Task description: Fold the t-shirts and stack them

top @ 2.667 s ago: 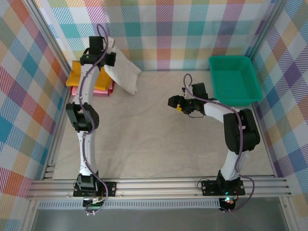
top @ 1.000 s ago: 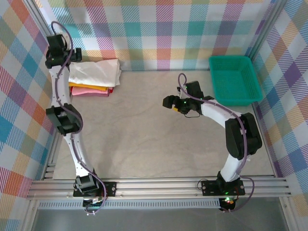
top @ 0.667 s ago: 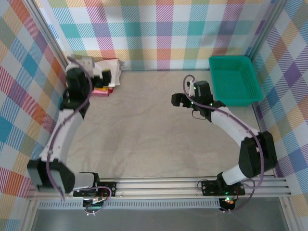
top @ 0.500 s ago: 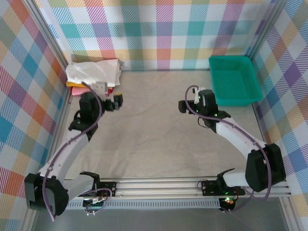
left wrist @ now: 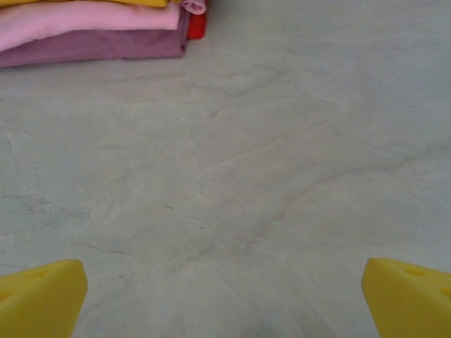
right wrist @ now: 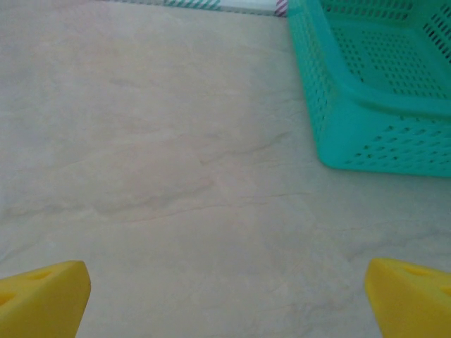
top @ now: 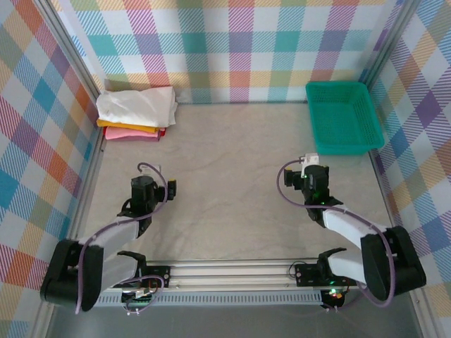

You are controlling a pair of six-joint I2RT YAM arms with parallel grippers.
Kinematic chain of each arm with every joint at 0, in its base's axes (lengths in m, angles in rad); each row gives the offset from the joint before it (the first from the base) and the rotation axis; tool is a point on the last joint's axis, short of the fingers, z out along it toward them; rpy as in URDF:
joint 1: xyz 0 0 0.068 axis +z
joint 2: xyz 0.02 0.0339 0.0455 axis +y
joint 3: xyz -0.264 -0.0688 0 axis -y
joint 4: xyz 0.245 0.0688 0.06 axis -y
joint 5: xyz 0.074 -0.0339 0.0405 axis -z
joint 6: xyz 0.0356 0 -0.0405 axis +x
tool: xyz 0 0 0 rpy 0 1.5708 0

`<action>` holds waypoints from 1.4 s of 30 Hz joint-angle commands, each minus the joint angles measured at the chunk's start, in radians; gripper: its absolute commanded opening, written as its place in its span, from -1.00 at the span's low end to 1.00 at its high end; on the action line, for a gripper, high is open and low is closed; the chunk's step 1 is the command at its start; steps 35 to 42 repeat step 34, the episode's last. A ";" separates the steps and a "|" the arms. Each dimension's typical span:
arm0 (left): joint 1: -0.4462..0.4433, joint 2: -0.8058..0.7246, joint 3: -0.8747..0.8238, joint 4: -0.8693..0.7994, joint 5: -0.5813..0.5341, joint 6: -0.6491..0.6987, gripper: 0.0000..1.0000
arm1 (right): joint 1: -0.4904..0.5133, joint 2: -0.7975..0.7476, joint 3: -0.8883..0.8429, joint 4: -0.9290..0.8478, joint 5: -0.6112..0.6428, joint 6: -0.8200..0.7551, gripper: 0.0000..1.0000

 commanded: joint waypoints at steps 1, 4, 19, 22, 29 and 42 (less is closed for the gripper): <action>0.028 0.098 0.001 0.274 0.006 0.025 1.00 | -0.057 0.108 -0.026 0.295 -0.070 -0.033 0.99; 0.065 0.179 0.054 0.296 0.036 -0.028 1.00 | -0.077 0.186 0.001 0.367 -0.138 -0.137 0.99; 0.123 0.395 0.138 0.344 0.136 -0.070 1.00 | -0.272 0.308 0.032 0.375 -0.388 0.032 0.99; 0.124 0.393 0.137 0.342 0.126 -0.073 1.00 | -0.268 0.308 0.032 0.371 -0.393 0.022 0.99; 0.124 0.393 0.136 0.343 0.126 -0.074 1.00 | -0.267 0.310 0.042 0.356 -0.408 0.016 0.99; 0.125 0.390 0.130 0.352 0.126 -0.073 1.00 | -0.266 0.309 0.038 0.364 -0.406 0.014 0.99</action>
